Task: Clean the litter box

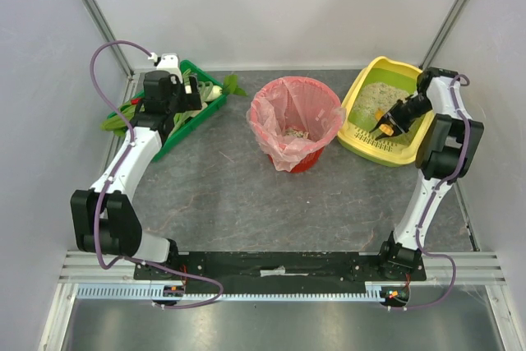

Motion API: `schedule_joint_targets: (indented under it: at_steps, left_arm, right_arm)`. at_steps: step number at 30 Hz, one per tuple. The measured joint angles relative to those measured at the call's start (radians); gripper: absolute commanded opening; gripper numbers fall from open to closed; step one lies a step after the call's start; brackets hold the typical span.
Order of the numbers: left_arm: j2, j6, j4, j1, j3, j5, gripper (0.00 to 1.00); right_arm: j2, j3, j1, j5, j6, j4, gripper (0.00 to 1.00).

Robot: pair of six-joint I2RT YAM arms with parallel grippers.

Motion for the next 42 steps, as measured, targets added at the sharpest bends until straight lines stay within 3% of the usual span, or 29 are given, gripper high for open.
schedule_joint_targets:
  at_steps: [14,26,42]
  left_arm:
    - [0.0,0.0,0.002,0.006,0.0,0.0,0.98]
    - [0.0,0.0,0.002,0.01,0.0,0.0,0.98]
    - [-0.002,0.0,0.002,0.01,0.0,0.0,0.97]
  right_arm:
    - [0.103,0.139,0.013,0.012,0.002,-0.074,0.0]
    - [0.229,0.247,0.022,0.061,-0.001,0.016,0.0]
    - [0.301,0.346,0.021,0.112,-0.006,0.016,0.0]
